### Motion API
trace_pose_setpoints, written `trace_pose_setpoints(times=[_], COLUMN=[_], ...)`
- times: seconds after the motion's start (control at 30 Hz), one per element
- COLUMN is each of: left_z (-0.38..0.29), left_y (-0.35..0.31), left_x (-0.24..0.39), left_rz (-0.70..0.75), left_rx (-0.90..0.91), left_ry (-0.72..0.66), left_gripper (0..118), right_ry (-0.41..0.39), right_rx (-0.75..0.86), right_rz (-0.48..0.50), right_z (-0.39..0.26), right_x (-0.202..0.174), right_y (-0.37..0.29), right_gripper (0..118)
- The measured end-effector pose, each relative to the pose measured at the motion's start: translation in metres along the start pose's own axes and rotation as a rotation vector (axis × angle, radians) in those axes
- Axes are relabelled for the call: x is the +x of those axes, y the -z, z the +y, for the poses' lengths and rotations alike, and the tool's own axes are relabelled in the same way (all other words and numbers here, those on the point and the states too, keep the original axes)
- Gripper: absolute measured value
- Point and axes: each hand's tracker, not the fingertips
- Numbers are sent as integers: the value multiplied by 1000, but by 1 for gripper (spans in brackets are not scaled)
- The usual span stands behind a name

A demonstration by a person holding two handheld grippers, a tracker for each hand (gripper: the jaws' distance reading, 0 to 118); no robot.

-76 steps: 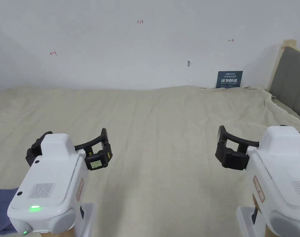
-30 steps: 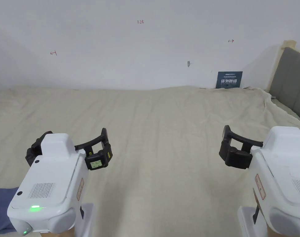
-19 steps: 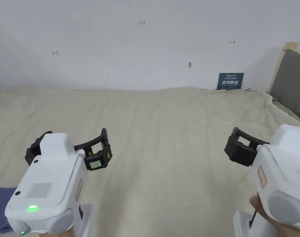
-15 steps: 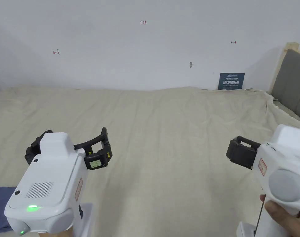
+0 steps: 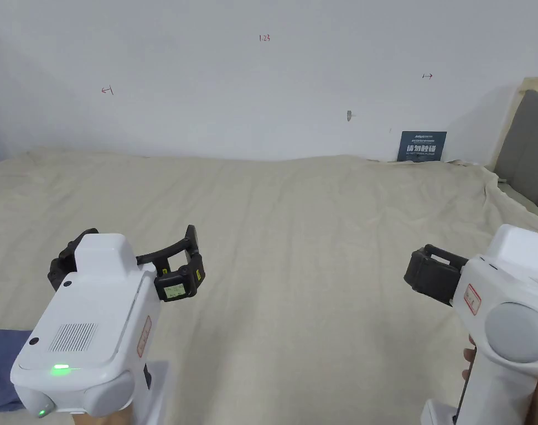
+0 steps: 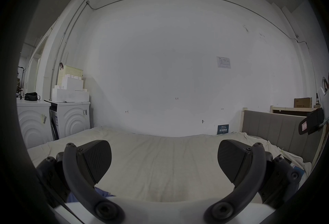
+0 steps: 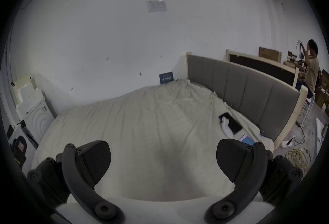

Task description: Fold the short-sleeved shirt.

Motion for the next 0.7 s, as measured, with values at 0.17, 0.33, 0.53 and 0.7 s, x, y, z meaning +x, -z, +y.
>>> trace_pose_setpoints(times=[0.17, 0.33, 0.53, 0.7], left_z=[-1, -1, -2, -2], left_y=[1, 0, 0, -1], left_x=[-1, 0, 1, 1], left_rz=[-2, -6, -7, -8], left_rx=[-1, -1, 3, 4], left_ry=[-5, 2, 3, 10], left_gripper=[118, 118, 118, 118], right_ry=[-51, -176, -147, -168], right_rx=[-38, 32, 267, 363], right_rz=[13, 64, 188, 180], right_z=[0, -6, -22, -28], right_x=[9, 12, 16, 15], right_y=[20, 32, 21, 15], right_gripper=[117, 117, 117, 118])
